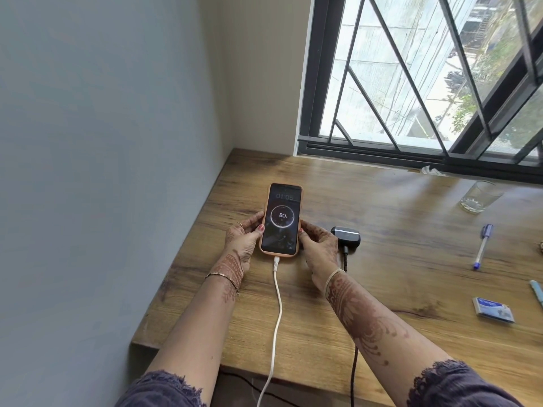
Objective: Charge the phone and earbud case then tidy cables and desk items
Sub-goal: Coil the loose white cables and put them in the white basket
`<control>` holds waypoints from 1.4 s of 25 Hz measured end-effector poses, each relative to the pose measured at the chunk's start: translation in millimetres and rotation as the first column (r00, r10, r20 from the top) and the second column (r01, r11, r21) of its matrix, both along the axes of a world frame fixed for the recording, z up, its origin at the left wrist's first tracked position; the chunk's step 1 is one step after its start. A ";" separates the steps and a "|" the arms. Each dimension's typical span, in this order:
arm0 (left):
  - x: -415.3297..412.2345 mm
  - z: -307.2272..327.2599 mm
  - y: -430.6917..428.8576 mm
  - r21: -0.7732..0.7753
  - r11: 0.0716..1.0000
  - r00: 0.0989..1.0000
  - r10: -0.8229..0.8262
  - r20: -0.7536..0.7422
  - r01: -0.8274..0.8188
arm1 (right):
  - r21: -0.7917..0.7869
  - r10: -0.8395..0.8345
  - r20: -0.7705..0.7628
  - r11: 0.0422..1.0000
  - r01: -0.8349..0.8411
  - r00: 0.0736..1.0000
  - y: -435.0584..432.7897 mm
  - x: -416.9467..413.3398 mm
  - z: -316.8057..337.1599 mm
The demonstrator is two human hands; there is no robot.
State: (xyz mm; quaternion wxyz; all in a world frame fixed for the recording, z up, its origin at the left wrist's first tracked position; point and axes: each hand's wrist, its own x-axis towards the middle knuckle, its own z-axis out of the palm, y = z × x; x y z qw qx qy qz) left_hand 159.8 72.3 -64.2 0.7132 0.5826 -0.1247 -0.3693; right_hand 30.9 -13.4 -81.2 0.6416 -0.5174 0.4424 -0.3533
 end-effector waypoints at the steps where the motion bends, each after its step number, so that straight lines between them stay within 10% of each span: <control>1: 0.7 -0.4 -0.1 0.005 1.000 1.000 -0.005 0.004 0.005 | -0.003 -0.004 -0.004 1.000 0.004 1.000 -0.1 0.0 0.3; 35: -6.5 5.8 -1.7 0.166 0.985 0.990 0.033 0.139 -0.056 | -0.089 -0.074 -0.195 0.994 0.057 0.978 8.9 -1.0 11.7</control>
